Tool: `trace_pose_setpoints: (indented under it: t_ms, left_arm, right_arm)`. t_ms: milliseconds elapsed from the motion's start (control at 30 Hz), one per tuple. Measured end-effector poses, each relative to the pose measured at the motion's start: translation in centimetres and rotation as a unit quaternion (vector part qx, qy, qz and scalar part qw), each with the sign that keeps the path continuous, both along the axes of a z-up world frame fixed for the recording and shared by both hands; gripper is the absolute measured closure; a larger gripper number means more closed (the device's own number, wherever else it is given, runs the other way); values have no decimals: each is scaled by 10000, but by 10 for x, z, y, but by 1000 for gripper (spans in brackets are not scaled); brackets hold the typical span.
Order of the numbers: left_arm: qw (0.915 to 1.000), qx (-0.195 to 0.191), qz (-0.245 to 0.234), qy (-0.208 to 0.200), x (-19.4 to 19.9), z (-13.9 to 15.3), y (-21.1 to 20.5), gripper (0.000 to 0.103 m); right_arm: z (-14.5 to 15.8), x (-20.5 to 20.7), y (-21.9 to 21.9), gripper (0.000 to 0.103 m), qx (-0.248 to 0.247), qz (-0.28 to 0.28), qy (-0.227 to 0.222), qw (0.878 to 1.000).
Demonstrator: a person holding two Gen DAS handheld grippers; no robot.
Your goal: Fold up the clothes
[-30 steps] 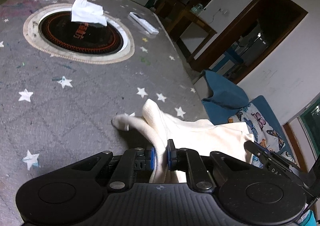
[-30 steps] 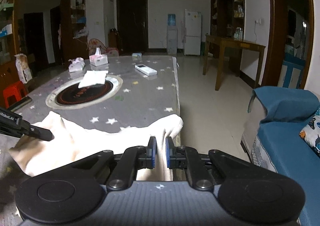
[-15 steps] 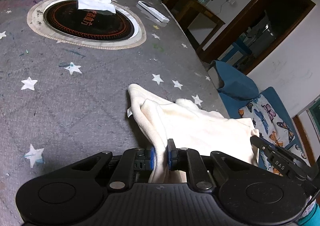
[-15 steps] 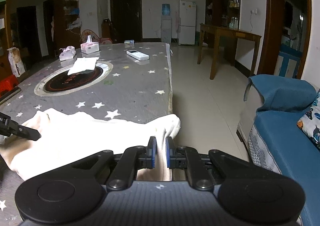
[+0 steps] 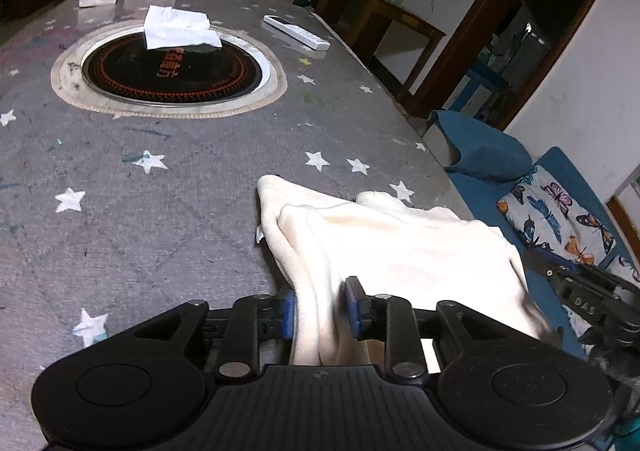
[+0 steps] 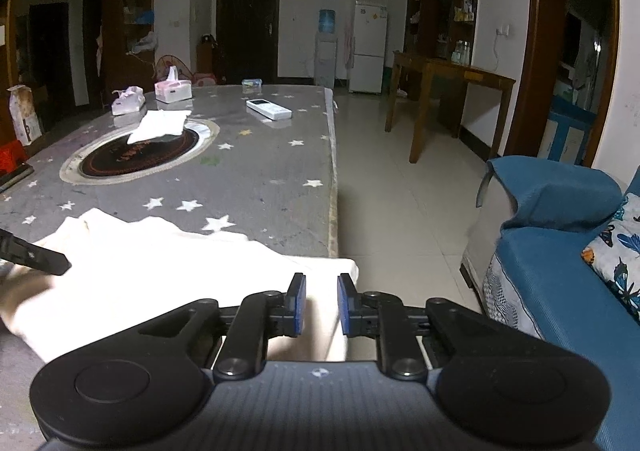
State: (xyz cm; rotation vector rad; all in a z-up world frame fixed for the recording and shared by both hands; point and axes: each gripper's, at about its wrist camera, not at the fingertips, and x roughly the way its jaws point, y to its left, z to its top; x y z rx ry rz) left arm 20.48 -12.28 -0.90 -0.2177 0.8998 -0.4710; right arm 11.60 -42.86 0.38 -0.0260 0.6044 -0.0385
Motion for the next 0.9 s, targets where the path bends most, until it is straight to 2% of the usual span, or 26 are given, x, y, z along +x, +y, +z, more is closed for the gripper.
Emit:
trace_pose_setpoints:
  t_ms: [67, 133, 333, 567, 667, 900]
  left_arm:
    - [10000, 38, -3, -34, -2, 0, 0, 68]
    - [9999, 90, -1, -76, -5, 1, 0, 60]
    - [9997, 201, -12, -139, -12, 1, 1, 52]
    - [9992, 319, -27, -222, -23, 1, 4, 48]
    - [9991, 354, -7, -253, -27, 1, 9, 46]
    - [9987, 401, -3, -301, -35, 1, 15, 44]
  right_arm:
    - [1, -3, 5, 74, 15, 66, -9, 10000]
    - [2, -7, 12, 68, 35, 169, 7, 9999]
    - [0, -16, 39, 52, 138, 539, 66, 9984]
    - [-6, -19, 67, 44, 122, 839, 189, 9962]
    - [-9, -23, 80, 37, 45, 935, 186, 9954]
    - [-8, -27, 103, 26, -23, 1078, 93, 9941]
